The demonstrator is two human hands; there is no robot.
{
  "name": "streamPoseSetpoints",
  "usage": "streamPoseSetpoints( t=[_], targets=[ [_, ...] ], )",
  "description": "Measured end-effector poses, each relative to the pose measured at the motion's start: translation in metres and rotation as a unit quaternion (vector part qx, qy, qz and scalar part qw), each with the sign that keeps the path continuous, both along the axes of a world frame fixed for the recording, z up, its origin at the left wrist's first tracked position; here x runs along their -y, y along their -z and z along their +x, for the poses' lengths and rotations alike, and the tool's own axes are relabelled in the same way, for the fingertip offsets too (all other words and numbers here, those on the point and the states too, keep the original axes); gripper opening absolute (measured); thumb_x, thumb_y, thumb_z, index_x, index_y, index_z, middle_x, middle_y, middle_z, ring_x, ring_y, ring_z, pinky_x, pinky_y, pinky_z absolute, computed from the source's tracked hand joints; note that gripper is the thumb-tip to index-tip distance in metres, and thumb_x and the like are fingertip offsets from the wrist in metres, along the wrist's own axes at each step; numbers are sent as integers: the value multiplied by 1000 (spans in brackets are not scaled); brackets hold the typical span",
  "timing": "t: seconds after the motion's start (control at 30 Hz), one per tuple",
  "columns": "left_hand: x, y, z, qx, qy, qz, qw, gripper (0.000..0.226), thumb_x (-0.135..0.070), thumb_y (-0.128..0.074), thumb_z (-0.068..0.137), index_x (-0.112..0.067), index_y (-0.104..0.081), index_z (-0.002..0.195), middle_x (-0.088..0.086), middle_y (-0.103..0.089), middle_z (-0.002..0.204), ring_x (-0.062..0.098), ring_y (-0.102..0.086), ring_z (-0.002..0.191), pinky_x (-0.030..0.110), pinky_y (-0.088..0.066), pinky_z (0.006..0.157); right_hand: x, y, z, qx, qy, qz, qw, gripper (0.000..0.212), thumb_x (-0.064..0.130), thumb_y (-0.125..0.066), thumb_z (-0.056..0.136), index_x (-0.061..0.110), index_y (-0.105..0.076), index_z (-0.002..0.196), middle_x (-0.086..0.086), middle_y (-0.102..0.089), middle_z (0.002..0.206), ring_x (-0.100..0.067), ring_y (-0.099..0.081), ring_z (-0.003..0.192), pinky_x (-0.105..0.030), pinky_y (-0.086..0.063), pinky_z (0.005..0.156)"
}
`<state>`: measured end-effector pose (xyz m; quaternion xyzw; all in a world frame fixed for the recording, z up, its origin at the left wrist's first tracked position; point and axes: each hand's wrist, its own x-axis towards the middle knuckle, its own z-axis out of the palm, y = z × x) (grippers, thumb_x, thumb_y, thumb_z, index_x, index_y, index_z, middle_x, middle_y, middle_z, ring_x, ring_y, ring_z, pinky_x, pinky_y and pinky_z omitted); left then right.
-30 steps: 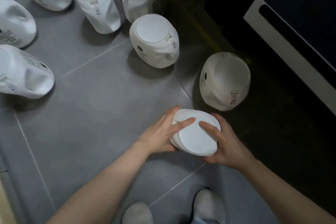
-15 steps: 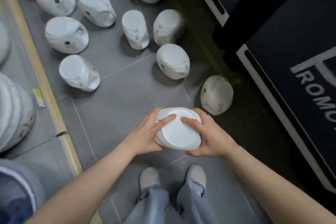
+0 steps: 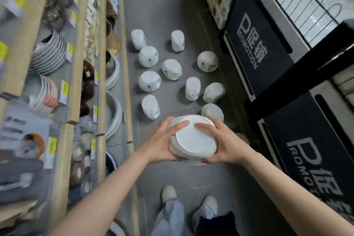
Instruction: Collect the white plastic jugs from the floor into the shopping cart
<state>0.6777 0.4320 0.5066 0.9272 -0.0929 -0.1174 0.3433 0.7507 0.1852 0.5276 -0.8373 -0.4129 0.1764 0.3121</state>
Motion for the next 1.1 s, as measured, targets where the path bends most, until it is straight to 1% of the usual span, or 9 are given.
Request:
streamPoseSetpoints(
  t=[0.07,0.17,0.3,0.47,0.57,0.73,0.9,1.0,1.1],
  targets=[
    [-15,-27,-9,3,-21,17,1000,110,-43,-88,53,-61,-18,136,-19,-13,138,7,-29,128,13,-29,97,-17,-26,-2,-8,-3,8,1000,97,45,-83,58,34,-32,140,7,-26,137,-5,-25,127,-6,-15,107],
    [-34,-59,-18,7,-41,19,999,112,-40,-88,53,-59,-17,137,-9,-17,142,11,-31,131,14,-26,102,-42,-59,-4,-4,-18,-2,1000,97,47,-83,58,37,-32,140,1,-28,141,-11,-28,130,-14,-20,107],
    [-58,-87,-34,11,-89,21,996,114,-46,-87,51,-60,-14,137,-7,-20,143,15,-32,133,34,-35,109,-73,-87,-3,13,-53,-16,998,98,48,-82,58,40,-30,140,4,-28,139,-8,-30,125,-13,-23,101],
    [-75,-105,-59,27,-180,31,983,114,-43,-88,53,-61,-12,136,-6,-16,149,15,-26,138,34,-30,112,-115,-110,15,28,-146,-19,989,103,42,-84,59,38,-24,143,12,-26,132,3,-24,115,5,-11,94],
    [-77,-113,-75,29,-263,33,964,113,-43,-88,53,-63,-12,134,-5,-17,148,15,-25,137,35,-29,113,-143,-119,27,44,-214,-24,975,105,46,-82,58,43,-18,142,13,-26,134,0,-26,120,-4,-16,99],
    [-46,-118,-110,56,-420,43,905,110,-38,-89,57,-47,-20,143,-13,-15,146,-4,-16,128,16,-18,105,-183,-125,37,71,-361,-30,929,107,52,-81,55,41,-21,142,7,-27,140,-7,-28,123,-23,-27,108],
    [7,-118,-158,73,-557,63,825,108,-50,-86,55,-48,-21,141,-10,-22,145,-1,-19,131,23,-25,112,-209,-134,17,58,-506,-38,859,107,45,-85,55,41,-23,142,17,-22,131,-4,-28,118,-20,-26,103],
    [47,-115,-196,56,-637,88,764,111,-57,-83,52,-52,-15,140,-6,-23,148,11,-23,136,33,-28,114,-215,-135,-18,46,-588,-21,807,108,45,-86,50,45,-25,138,17,-21,136,-5,-28,123,-21,-27,105],
    [91,-116,-237,35,-698,89,710,113,-57,-82,50,-61,-8,135,-9,-15,147,14,-23,135,31,-29,113,-212,-132,-65,41,-646,-21,762,105,49,-81,45,53,-24,133,17,-20,141,-5,-24,131,-19,-25,106]
  ],
)
